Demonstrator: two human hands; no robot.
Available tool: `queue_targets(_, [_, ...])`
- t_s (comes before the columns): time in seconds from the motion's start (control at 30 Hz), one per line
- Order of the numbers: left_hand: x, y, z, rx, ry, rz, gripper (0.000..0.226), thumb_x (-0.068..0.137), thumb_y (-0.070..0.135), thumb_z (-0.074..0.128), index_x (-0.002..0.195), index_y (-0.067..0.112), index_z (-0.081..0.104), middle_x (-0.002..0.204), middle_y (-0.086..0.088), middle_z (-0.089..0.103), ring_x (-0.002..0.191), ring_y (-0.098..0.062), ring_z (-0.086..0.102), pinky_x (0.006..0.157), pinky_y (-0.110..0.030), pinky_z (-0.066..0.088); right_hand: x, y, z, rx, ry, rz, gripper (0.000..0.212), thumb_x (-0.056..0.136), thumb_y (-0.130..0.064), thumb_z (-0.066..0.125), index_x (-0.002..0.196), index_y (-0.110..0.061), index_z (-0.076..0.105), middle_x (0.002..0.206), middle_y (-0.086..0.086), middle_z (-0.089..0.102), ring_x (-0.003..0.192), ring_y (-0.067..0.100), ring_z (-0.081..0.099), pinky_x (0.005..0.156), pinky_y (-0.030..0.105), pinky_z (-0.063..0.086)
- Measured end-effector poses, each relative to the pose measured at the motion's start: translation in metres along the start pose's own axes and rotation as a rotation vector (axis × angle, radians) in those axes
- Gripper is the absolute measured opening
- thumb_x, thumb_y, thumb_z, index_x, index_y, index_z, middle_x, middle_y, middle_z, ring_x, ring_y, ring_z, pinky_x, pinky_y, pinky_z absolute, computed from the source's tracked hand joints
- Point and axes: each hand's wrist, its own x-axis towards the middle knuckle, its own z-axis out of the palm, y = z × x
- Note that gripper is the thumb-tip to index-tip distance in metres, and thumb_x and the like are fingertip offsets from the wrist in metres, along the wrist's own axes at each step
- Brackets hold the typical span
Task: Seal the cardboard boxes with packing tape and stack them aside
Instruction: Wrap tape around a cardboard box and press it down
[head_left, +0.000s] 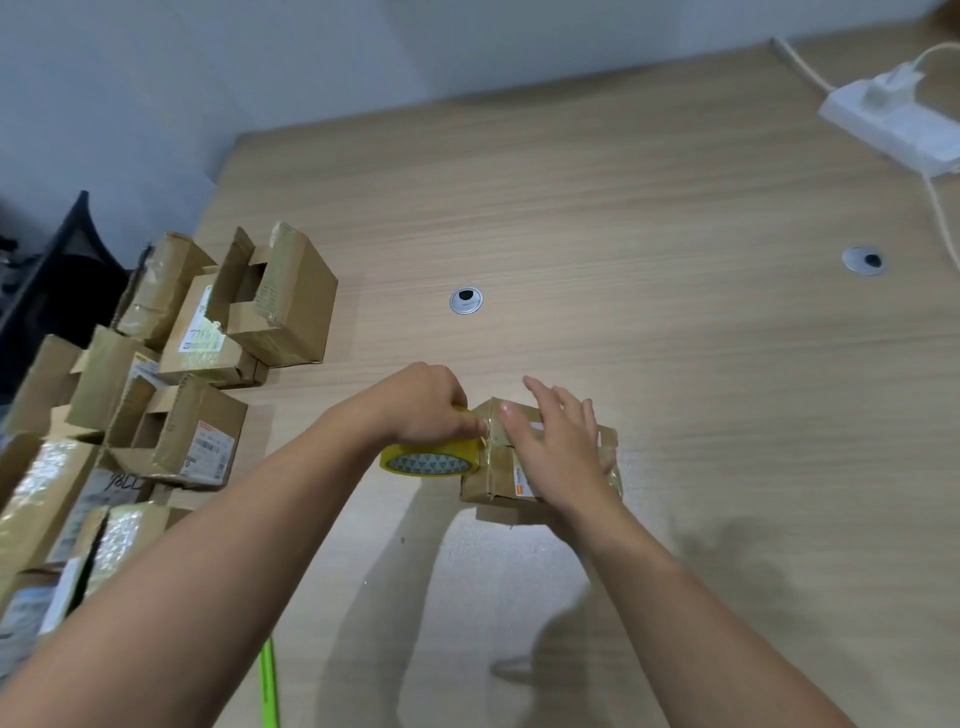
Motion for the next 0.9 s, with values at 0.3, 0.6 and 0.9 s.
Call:
queue_targets(0.3, [-0.01, 0.001, -0.012, -0.239, 0.055, 0.085, 0.036, 0.074, 0.049, 0.052, 0.071, 0.018, 0.069, 0.072, -0.001, 0.063, 0.071, -0.016, 0.055, 0.063, -0.033, 0.042, 0.008, -0.003, 0.003, 0.089, 0.015, 0.045, 0.066, 0.059, -0.09, 0.039, 0.105, -0.043, 0.049, 0.133, -0.007, 0.047, 0.144, 0.021, 0.018, 0.116, 0.059, 0.02])
queue_targets(0.6, [-0.021, -0.042, 0.021, -0.542, 0.158, 0.167, 0.059, 0.065, 0.074, 0.059, 0.056, 0.016, 0.055, 0.052, 0.009, 0.043, 0.05, -0.006, 0.042, 0.049, -0.021, 0.032, -0.001, -0.001, 0.0, 0.204, 0.16, -0.028, 0.048, 0.059, -0.077, 0.047, 0.088, -0.04, 0.057, 0.1, -0.014, 0.054, 0.117, 0.016, 0.044, 0.1, 0.033, 0.034])
queue_targets(0.9, [-0.003, -0.052, 0.031, -0.189, 0.116, 0.032, 0.053, 0.086, 0.063, 0.064, 0.053, 0.021, 0.057, 0.058, 0.002, 0.057, 0.065, -0.017, 0.057, 0.061, -0.032, 0.044, -0.001, 0.004, 0.006, 0.174, 0.188, -0.04, 0.033, 0.066, -0.075, 0.053, 0.081, -0.046, 0.052, 0.1, -0.018, 0.053, 0.114, 0.012, 0.047, 0.109, 0.05, 0.032])
